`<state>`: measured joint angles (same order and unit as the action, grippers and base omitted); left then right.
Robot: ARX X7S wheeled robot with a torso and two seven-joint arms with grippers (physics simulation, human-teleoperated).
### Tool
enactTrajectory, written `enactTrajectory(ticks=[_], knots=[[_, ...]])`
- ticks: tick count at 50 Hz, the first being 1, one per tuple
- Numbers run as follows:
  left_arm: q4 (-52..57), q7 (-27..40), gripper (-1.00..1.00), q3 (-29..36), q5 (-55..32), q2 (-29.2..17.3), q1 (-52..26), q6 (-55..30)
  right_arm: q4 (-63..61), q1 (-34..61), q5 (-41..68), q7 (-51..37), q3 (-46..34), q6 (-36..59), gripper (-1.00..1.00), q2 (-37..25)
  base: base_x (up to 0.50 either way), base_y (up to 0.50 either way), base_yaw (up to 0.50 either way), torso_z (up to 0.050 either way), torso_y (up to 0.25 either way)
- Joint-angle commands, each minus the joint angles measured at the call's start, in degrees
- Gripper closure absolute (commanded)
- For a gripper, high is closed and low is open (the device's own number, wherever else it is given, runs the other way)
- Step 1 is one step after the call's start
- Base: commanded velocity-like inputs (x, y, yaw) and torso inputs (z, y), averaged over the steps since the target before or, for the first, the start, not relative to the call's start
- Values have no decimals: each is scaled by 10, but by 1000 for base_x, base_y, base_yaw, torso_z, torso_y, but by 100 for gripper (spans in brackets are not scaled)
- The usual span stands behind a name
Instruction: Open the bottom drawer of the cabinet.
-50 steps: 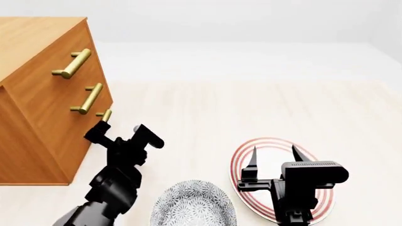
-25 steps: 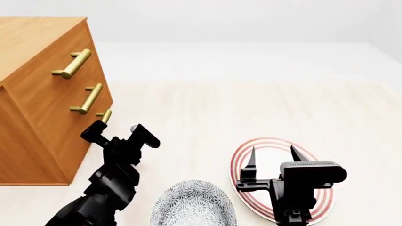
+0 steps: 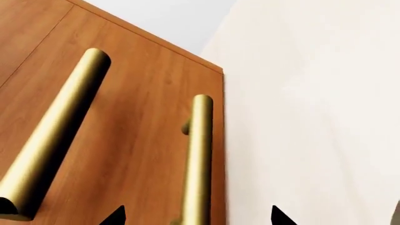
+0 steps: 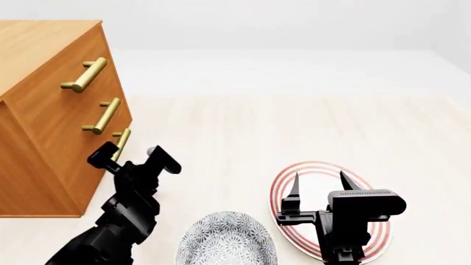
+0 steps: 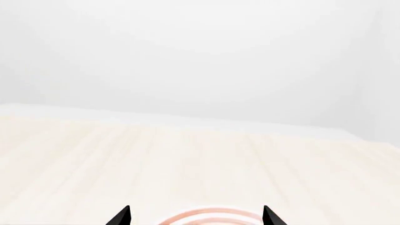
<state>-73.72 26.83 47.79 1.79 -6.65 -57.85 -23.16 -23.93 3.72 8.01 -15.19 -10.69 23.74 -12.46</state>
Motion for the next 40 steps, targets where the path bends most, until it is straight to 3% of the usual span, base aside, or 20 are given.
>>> enactTrajectory(ticks=[1,27,40], knots=[[-13,-4,-100,11,-13,-8,-2,-33,0,0,3,-3,-3,-1,-100,-2,0,0,0,0,0],[-13,-5,-100,26,-17,-10,-24,-97,3,-1,8,-11,-4,-6,-100,-9,0,0,0,0,0],[-13,-7,-100,33,-17,-9,-24,-88,5,0,11,-14,-7,-7,-100,-11,0,0,0,0,0]])
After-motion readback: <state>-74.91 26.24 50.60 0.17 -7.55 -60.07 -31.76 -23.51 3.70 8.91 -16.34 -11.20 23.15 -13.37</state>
